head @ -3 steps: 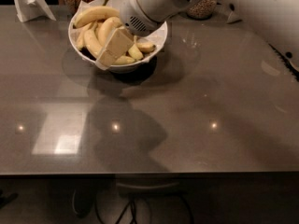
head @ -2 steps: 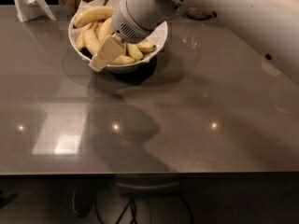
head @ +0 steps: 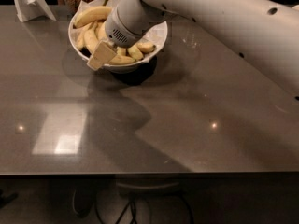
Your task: Pick banana from white bowl
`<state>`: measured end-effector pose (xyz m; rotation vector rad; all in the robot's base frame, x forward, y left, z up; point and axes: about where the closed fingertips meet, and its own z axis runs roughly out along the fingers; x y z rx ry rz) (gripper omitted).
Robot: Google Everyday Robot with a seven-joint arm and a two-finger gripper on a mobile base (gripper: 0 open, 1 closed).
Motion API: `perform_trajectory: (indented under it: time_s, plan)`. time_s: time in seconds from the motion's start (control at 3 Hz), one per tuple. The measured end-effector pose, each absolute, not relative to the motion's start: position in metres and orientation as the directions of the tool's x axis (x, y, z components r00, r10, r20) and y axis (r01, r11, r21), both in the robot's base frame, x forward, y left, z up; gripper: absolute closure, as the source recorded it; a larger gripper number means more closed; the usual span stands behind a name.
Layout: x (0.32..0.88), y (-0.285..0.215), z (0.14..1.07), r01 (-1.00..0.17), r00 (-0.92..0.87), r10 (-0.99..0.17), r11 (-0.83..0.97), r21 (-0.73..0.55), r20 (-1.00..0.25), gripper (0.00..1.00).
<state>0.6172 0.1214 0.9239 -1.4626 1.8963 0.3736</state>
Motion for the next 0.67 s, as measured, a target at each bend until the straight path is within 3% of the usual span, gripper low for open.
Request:
perform_trajectory:
  time_s: [0.33, 0.67]
  plan:
    - [0.633, 0.126, 0.914, -0.925, -0.117, -0.740, 0.324, -0.198, -0.662, 0.27]
    - [0.646, 0.131, 0.904, -0.922, -0.128, -0.751, 0.331, -0.202, -0.648, 0.35]
